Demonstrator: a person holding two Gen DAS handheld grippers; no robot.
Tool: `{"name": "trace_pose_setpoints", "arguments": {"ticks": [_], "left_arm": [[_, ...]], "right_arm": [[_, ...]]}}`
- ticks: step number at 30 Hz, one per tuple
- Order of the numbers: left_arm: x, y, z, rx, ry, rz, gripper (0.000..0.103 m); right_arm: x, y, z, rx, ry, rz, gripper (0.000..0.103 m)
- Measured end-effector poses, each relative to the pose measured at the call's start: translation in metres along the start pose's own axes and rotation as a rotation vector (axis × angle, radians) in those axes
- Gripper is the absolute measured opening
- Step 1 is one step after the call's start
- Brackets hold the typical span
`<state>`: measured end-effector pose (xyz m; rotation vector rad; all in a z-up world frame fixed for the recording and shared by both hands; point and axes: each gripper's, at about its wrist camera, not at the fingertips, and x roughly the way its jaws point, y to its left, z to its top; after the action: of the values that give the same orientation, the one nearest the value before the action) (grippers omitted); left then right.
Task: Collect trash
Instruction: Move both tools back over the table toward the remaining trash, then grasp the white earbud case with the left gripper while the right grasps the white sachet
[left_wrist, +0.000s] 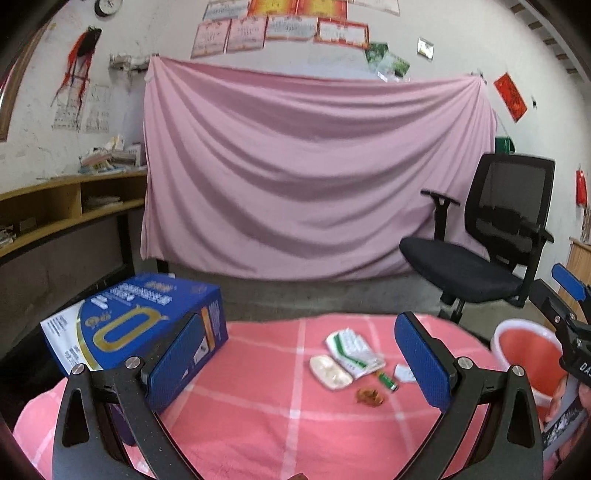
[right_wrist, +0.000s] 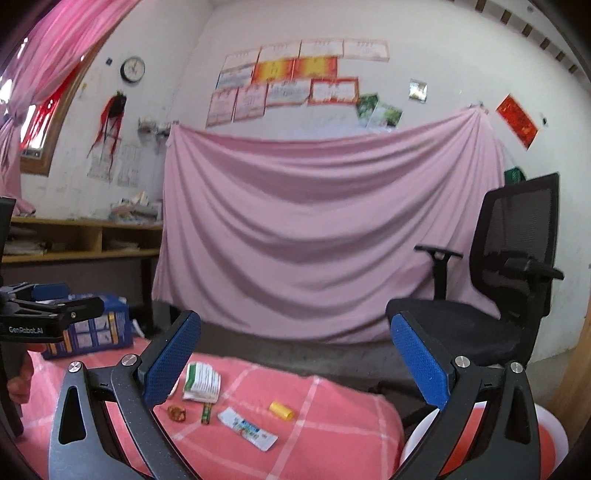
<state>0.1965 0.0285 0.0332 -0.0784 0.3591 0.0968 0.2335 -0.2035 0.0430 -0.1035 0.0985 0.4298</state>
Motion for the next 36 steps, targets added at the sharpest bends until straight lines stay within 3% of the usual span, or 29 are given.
{"name": "trace_pose_setpoints", "arguments": {"ticks": [14, 18, 22, 29, 36], "left_arm": [[0.065, -0.003, -0.019, 0.060, 0.305, -0.001, 0.101], [0.081, -0.009, -0.021, 0.074, 0.376, -0.033, 0.099], [0.095, -0.015, -0.023, 0.091, 0.434, -0.044, 0.090], [0.122, -0.018, -0.024, 0.070, 0.542, -0.080, 0.069], [0.136, -0.024, -0.017, 0.091, 0.568, -0.071, 0.065]], "right_arm": [[0.072, 0.005, -0.034, -0.001, 0.432, 0.080, 0.102], [0.097, 0.005, -0.050, 0.012, 0.593, 0.122, 0.097], [0.114, 0.003, -0.063, 0.025, 0.710, 0.161, 0.082], [0.125, 0.010, -0.076, 0.012, 0.810, 0.239, 0.068], [0.132, 0.016, -0.077, -0.033, 0.825, 0.245, 0.056]]}}
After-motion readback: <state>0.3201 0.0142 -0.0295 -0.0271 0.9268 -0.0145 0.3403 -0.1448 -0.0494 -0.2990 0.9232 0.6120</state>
